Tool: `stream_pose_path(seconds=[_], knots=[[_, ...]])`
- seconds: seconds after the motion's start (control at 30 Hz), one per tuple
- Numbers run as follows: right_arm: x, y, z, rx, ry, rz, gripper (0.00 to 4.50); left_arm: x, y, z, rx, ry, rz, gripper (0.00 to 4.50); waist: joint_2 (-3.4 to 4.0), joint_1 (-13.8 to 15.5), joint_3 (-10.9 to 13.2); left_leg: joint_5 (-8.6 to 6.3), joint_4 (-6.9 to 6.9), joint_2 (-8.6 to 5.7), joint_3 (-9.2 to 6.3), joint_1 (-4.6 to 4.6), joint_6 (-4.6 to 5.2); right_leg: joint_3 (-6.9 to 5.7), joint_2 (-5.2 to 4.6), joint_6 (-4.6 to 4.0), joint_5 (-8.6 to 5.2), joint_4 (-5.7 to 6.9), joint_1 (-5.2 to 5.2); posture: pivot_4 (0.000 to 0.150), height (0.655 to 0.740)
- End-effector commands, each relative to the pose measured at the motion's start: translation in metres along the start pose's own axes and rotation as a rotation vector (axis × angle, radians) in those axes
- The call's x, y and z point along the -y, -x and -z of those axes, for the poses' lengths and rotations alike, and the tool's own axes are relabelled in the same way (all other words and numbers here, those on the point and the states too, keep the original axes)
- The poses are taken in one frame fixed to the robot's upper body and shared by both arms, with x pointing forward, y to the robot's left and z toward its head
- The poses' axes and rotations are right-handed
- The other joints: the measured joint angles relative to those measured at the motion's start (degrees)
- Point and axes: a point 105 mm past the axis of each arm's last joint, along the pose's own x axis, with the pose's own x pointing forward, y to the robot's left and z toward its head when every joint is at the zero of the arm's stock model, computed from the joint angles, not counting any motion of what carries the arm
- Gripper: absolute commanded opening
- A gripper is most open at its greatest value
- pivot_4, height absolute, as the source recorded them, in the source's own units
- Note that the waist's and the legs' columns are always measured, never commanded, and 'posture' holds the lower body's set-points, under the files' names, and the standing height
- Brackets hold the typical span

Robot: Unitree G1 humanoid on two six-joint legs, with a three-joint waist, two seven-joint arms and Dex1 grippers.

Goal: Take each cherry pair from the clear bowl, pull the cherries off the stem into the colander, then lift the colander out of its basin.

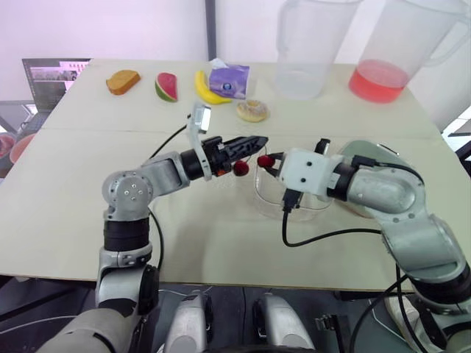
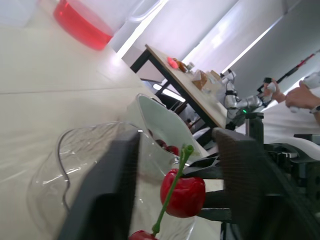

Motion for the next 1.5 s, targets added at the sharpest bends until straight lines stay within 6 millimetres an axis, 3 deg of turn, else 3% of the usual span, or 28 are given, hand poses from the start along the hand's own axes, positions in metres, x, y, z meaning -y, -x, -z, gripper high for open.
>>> stream_pose_path(seconds=[0.03, 0.07, 0.5, 0.67, 0.77, 0.9, 1.1, 1.3, 1.5], knots=[[0.006, 0.004, -0.01, 0.027, 0.039, 0.027, 0.46, 0.012, 0.0, -0.008, 0.027, -0.026, 0.036, 0.44, 0.0, 0.0, 0.0, 0.0, 0.0, 0.0, 0.0, 0.0, 0.0, 0.0, 0.0, 0.0, 0.0, 0.0, 0.0, 0.15, 0.74], [0.006, 0.004, -0.01, 0.027, 0.04, 0.026, 0.46, 0.012, -0.001, -0.008, 0.027, -0.025, 0.037, 0.04, 0.0, 0.0, 0.0, 0.0, 0.0, 0.0, 0.0, 0.0, 0.0, 0.0, 0.0, 0.0, 0.0, 0.0, 0.0, 0.15, 0.74], [0.005, 0.005, -0.012, 0.033, 0.008, 0.01, 0.46, 0.016, -0.002, -0.009, 0.025, -0.027, 0.039, 0.04, 0.0, 0.01, 0.0, 0.0, 0.0, 0.0, 0.0, 0.0, 0.0, 0.0, 0.0, 0.0, 0.0, -0.01, 0.01, 0.15, 0.74], [0.006, 0.006, -0.014, 0.041, -0.006, 0.018, 2.81, 0.015, -0.001, -0.01, 0.026, -0.035, 0.031, 0.0, 0.0, 0.0, 0.0, 0.0, 0.0, 0.0, 0.0, 0.0, 0.0, 0.0, 0.0, 0.0, 0.0, -0.01, 0.01, 0.15, 0.74], [0.008, 0.008, -0.014, 0.037, -0.015, 0.022, 4.45, 0.01, 0.001, -0.012, 0.024, -0.062, 0.0, 0.0, 0.0, 0.0, 0.0, 0.0, 0.0, 0.0, 0.0, 0.0, 0.0, 0.0, 0.0, 0.0, 0.0, -0.01, 0.01, 0.15, 0.74], [0.014, 0.015, -0.01, 0.024, -0.054, 0.022, 4.48, 0.006, 0.007, -0.02, -0.003, -0.162, -0.024, 0.0, 0.0, -0.02, 0.0, 0.0, -0.02, 0.0, 0.0, 0.0, -0.01, -0.01, 0.01, 0.0, 0.0, -0.02, 0.01, 0.15, 0.74], [0.014, 0.024, -0.015, 0.093, -0.514, -0.136, 4.48, 0.037, 0.027, -0.026, -0.177, -0.465, 0.166, 0.0, 0.01, -0.12, 0.0, 0.03, -0.1, 0.03, 0.02, 0.03, -0.05, -0.02, 0.07, -0.02, 0.0, -0.04, 0.01, 0.15, 0.74], [0.017, 0.03, -0.025, 0.14, -0.828, -0.354, 4.48, 0.056, 0.047, -0.031, -0.272, -0.58, 0.338, 0.0, 0.02, -0.08, 0.01, -0.12, -0.16, 0.02, 0.04, 0.07, 0.21, -0.02, 0.0, -0.04, 0.0, -0.12, 0.04, 0.15, 0.74], [0.019, 0.018, -0.034, 0.165, -0.898, -0.456, 4.48, 0.053, 0.047, -0.032, -0.278, -0.618, 0.366, 0.0, 0.02, -0.06, 0.01, -0.22, -0.17, 0.0, 0.05, 0.04, 0.37, -0.02, 0.02, -0.04, 0.0, -0.16, 0.03, 0.15, 0.74]])
